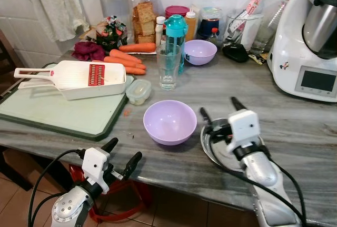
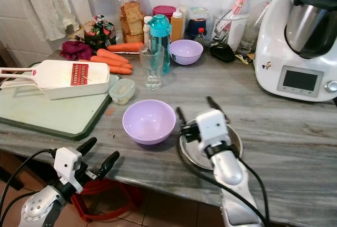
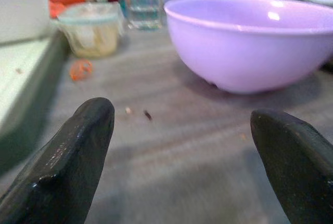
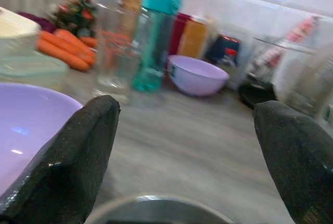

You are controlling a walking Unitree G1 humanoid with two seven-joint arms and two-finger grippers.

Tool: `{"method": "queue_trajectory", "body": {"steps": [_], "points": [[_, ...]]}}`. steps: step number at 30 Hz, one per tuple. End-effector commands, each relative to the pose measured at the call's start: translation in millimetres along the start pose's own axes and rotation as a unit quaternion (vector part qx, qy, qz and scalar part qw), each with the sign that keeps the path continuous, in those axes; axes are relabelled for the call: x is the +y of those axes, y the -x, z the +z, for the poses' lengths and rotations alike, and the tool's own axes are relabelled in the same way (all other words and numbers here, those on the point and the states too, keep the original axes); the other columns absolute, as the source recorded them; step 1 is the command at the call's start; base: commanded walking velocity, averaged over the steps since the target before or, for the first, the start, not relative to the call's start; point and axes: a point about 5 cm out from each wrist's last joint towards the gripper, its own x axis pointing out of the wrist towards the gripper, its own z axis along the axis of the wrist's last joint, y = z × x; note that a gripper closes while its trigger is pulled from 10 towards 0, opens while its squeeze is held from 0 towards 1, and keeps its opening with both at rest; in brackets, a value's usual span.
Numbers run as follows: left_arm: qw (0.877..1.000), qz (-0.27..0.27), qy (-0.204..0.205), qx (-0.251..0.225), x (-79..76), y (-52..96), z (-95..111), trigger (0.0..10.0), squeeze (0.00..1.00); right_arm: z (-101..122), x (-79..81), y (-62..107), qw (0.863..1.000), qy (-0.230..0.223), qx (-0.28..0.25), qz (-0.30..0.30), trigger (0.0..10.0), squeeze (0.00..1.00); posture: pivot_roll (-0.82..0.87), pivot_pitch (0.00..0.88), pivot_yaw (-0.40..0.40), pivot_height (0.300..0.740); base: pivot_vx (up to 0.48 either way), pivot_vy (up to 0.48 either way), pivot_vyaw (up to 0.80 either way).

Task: Setting the table

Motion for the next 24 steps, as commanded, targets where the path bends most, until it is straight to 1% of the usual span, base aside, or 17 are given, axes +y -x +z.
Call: {"method": "queue_trajectory", "body": {"steps": [1, 3, 4, 8, 9, 11, 15, 16, 17, 18, 19, 20, 21, 22, 23, 24], "points": [[1.0, 0.012, -0.019, -0.018, 6.0, -4.0, 9, 10.0, 0.0, 2, -1.1, 1.8, 1.0, 0.005, 0.002, -0.008, 10.0, 1.0, -0.02, 0.0, 0.03, 0.74, 0.0, 0.0, 0.0], [0.999, 0.041, -0.002, -0.019, 13.9, -6.1, 10, 10.0, 0.0, -1, -2.7, 4.8, 0.999, 0.008, 0.019, -0.027, 10.0, 1.0, -0.02, 0.0, 0.032, 0.74, 0.0, 0.0, 0.0], [0.999, 0.038, -0.006, -0.017, 14.5, -6.1, 10, 10.0, 0.0, -6, -2.0, 6.9, 0.999, -0.001, 0.036, -0.035, 10.0, 1.0, -0.02, 0.0, 0.031, 0.74, 0.0, 0.0, 0.0], [0.999, 0.032, -0.006, -0.014, 13.4, -5.2, 9, 10.0, 0.0, -12, 0.1, 10.3, 0.997, -0.013, 0.063, -0.038, 10.0, 1.0, -0.02, 0.0, 0.03, 0.74, 0.0, 0.0, 0.0], [0.999, 0.03, -0.005, -0.013, 12.7, -5.3, 8, 10.0, 0.0, -16, 1.4, 11.5, 0.996, -0.015, 0.076, -0.037, 10.0, 1.0, -0.02, 0.0, 0.025, 0.74, 0.0, 0.0, 0.0], [1.0, 0.026, -0.002, -0.014, 10.7, -5.8, 9, 10.0, 0.0, -28, 3.9, 14.8, 0.991, -0.029, 0.121, -0.04, 10.0, 1.0, -0.01, 0.0, 0.019, 0.74, 0.0, 0.0, 0.0], [1.0, 0.021, 0.003, -0.017, 8.1, -6.1, 9, 10.0, 0.0, -32, 4.1, 14.8, 0.989, -0.033, 0.139, -0.036, 10.0, 1.0, -0.01, 0.0, 0.015, 0.74, 0.0, 0.0, 0.0], [1.0, 0.004, 0.013, -0.022, 3.2, -6.1, 12, 10.0, 0.0, -38, 2.5, 14.7, 0.985, -0.04, 0.167, -0.036, 10.0, 1.0, -0.01, 0.0, 0.011, 0.74, 0.0, 0.0, 0.0], [1.0, 0.004, 0.013, -0.022, 3.2, -6.1, 12, 10.0, 0.0, -38, 2.5, 14.7, 0.985, -0.04, 0.167, -0.036, 10.0, 1.0, -0.01, 0.0, 0.011, 0.74, 0.0, 0.0, 0.0], [0.999, -0.017, 0.022, -0.025, -1.3, -5.2, 15, 10.0, 0.0, -43, 0.7, 15.3, 0.98, -0.05, 0.189, -0.039, 10.0, 0.98, -0.01, 0.0, 0.009, 0.74, 0.0, 0.0, 0.0], [0.999, -0.024, 0.025, -0.026, -2.5, -4.9, 16, 10.0, 0.0, -44, 0.1, 15.5, 0.979, -0.052, 0.195, -0.04, 10.0, 0.98, -0.01, 0.0, 0.009, 0.74, 0.0, 0.0, 0.0], [0.999, -0.032, 0.026, -0.024, -3.6, -4.2, 16, 10.0, 0.0, -45, -0.4, 15.5, 0.978, -0.052, 0.197, -0.037, 10.0, 0.91, -0.01, 0.0, 0.008, 0.74, 0.0, 0.0, 0.0], [0.999, -0.036, 0.026, -0.023, -4.1, -3.8, 17, 10.0, 0.0, -45, -0.6, 15.4, 0.978, -0.051, 0.199, -0.035, 10.0, 0.91, -0.01, 0.0, 0.008, 0.74, 0.0, 0.0, 0.0], [0.999, -0.04, 0.026, -0.023, -4.6, -3.5, 17, 10.0, 0.0, -45, -0.6, 15.5, 0.978, -0.051, 0.202, -0.032, 10.0, 0.89, 0.0, 0.0, 0.007, 0.74, 0.0, 0.0, 0.0], [0.998, -0.044, 0.026, -0.022, -4.4, -2.6, 18, 10.0, 0.0, -45, -1.1, 15.9, 0.976, -0.057, 0.209, -0.032, 10.0, 0.79, 0.0, 0.0, 0.007, 0.74, 0.0, 0.0, 0.0], [0.998, -0.045, 0.027, -0.021, -4.1, -2.3, 18, 10.0, 0.0, -46, -1.2, 16.1, 0.975, -0.062, 0.212, -0.033, 10.0, 0.74, 0.0, 0.0, 0.007, 0.74, 0.0, 0.0, 0.0]]}}
